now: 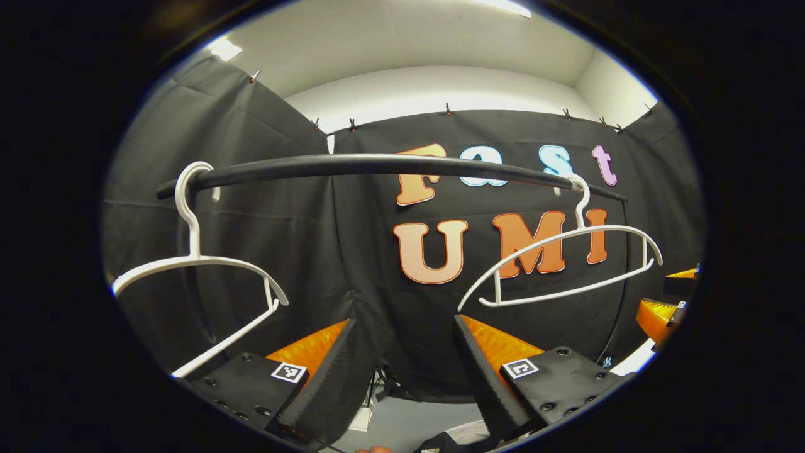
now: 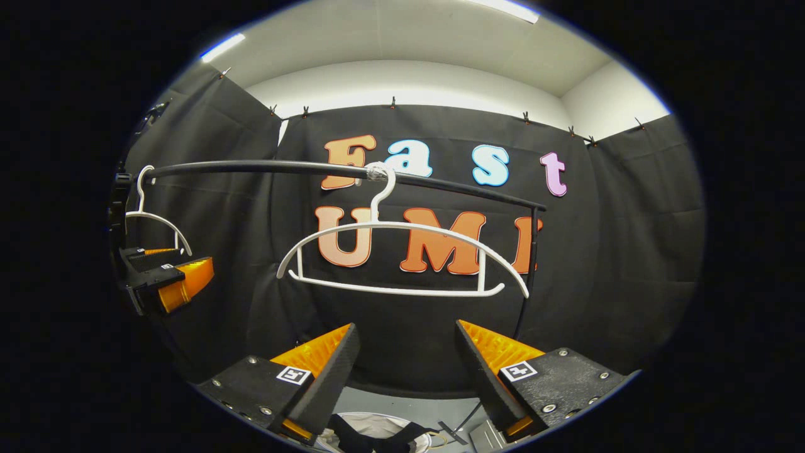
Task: Grasp the clothes on the hanger with both hands and then place them into the laundry hamper below.
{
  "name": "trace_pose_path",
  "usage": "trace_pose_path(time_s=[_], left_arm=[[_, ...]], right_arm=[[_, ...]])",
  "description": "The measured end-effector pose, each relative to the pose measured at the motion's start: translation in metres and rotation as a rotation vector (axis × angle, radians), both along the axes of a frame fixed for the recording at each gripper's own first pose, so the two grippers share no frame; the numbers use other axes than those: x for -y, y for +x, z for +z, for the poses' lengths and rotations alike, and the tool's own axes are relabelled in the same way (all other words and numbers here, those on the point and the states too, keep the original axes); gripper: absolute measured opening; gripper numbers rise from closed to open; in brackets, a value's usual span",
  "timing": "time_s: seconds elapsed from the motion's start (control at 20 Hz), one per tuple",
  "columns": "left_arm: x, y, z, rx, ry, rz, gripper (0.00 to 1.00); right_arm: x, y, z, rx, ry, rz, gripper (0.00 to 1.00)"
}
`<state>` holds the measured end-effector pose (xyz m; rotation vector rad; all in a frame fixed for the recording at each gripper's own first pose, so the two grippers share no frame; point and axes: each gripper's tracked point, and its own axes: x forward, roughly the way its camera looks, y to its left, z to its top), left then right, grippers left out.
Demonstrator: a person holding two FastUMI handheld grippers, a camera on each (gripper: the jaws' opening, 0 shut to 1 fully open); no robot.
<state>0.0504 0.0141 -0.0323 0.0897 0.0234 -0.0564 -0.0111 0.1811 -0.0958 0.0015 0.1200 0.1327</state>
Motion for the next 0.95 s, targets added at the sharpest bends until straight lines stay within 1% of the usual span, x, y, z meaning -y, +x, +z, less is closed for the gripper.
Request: trace_pose_path(time_s=[0.05,0.1,0.3,0.35,0.5,0.6,0.65,0.7,0.75,0.8,0.95], left_arm=[[-0.001,-0.001,-0.001,-0.001,-0.001,0.003,0.97],[-0.002,-0.001,-0.001,-0.001,0.0,0.005,0.95],[-0.008,-0.004,-0.001,-0.004,-0.01,0.011,0.95],[-0.009,-0.004,-0.001,-0.004,-0.01,0.012,0.97],[-0.012,-0.003,-0.002,-0.002,-0.005,0.019,0.99],[-0.011,-0.003,-0.007,-0.011,-0.005,0.023,0.95],[-0.011,-0.002,-0.007,-0.012,-0.007,0.024,0.95],[-0.013,-0.001,-0.008,-0.012,-0.008,0.027,0.95],[-0.013,0.0,-0.008,-0.009,-0.008,0.03,0.97],[-0.014,-0.001,-0.007,-0.008,-0.008,0.033,0.96],[-0.017,-0.003,-0.005,-0.004,-0.005,0.039,0.96]], right_arm=[[0.0,0.0,0.001,0.001,-0.001,-0.001,0.94],[-0.001,0.0,0.002,0.002,-0.004,-0.002,0.94],[-0.004,-0.002,0.005,0.004,-0.006,-0.002,0.94],[-0.004,-0.003,0.006,0.005,-0.005,-0.002,0.94],[-0.004,-0.003,0.004,-0.001,-0.005,0.0,0.94],[-0.005,-0.003,0.002,-0.004,-0.011,0.002,0.94],[-0.005,-0.003,0.002,-0.004,-0.013,0.002,0.94],[-0.005,-0.003,0.002,-0.003,-0.013,0.001,0.98],[-0.005,-0.003,0.002,-0.002,-0.011,0.0,0.98],[-0.004,-0.002,0.002,-0.001,-0.01,-0.001,0.94],[-0.001,-0.003,0.003,0.0,-0.005,-0.006,0.94]])
